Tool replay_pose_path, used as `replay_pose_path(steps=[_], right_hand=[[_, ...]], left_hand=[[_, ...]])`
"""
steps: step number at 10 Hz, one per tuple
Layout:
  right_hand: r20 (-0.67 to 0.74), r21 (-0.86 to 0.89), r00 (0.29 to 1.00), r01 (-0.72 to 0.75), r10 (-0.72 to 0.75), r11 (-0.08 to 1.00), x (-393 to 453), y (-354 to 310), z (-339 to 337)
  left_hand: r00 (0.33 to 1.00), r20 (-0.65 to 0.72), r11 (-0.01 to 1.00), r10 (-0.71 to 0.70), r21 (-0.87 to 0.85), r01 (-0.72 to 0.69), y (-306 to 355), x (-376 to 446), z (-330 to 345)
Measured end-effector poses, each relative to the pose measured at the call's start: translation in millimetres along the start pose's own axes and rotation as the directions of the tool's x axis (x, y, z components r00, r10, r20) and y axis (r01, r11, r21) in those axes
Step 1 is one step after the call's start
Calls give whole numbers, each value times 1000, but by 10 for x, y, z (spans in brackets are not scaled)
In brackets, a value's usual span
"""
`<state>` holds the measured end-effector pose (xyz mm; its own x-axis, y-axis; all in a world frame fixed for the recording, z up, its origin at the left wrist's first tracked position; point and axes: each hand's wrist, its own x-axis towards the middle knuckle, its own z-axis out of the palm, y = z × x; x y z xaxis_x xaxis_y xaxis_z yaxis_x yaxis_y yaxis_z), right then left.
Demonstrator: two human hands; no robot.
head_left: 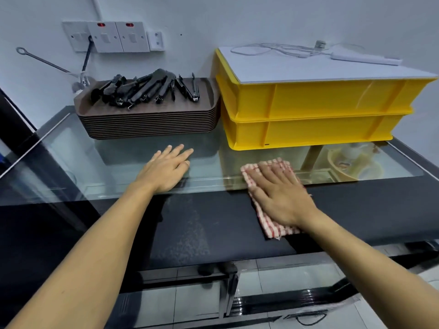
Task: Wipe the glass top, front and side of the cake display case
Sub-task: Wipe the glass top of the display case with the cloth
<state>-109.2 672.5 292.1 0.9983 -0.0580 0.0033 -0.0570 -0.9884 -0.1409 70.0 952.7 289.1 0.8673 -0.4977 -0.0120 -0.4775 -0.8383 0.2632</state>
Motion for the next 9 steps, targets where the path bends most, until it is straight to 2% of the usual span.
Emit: replay_pose_path(steps=[1, 2, 3, 4, 5, 6, 7, 8, 9], right_hand=[[2, 56, 970, -242, 243, 969, 423, 145, -51], [16, 37, 995, -95, 94, 995, 563, -370, 56], [11, 2, 964, 267, -267, 964, 75, -813, 108], [27, 46, 940, 339, -341, 940, -333, -571, 61], [8, -14, 997, 82, -82, 997, 6, -42, 19], [6, 45, 992, -124, 123, 991, 495, -87, 12], [24, 54, 1000, -18, 16, 998, 621, -692, 99], [-1, 50, 972, 237, -237, 970, 193, -1131, 188], [11, 94, 962, 272, -274, 958, -190, -902, 167]], left_hand=[[1000, 2, 1000, -1, 9, 1, 4, 22, -4], [1000, 7, 1000, -5, 12, 5, 8, 20, -7], [1000, 18, 1000, -5, 16, 5, 10, 2, -14], [1000, 16, 1000, -5, 19, 5, 9, -10, -8], [1000, 10, 1000, -10, 17, 9, 26, -27, -14], [1000, 15, 1000, -8, 15, 8, 35, -37, -18], [1000, 20, 1000, -8, 6, 8, 19, -21, -16], [1000, 22, 1000, -11, -6, 11, 0, -22, -15], [1000, 23, 1000, -18, -10, 18, 14, -42, -21]])
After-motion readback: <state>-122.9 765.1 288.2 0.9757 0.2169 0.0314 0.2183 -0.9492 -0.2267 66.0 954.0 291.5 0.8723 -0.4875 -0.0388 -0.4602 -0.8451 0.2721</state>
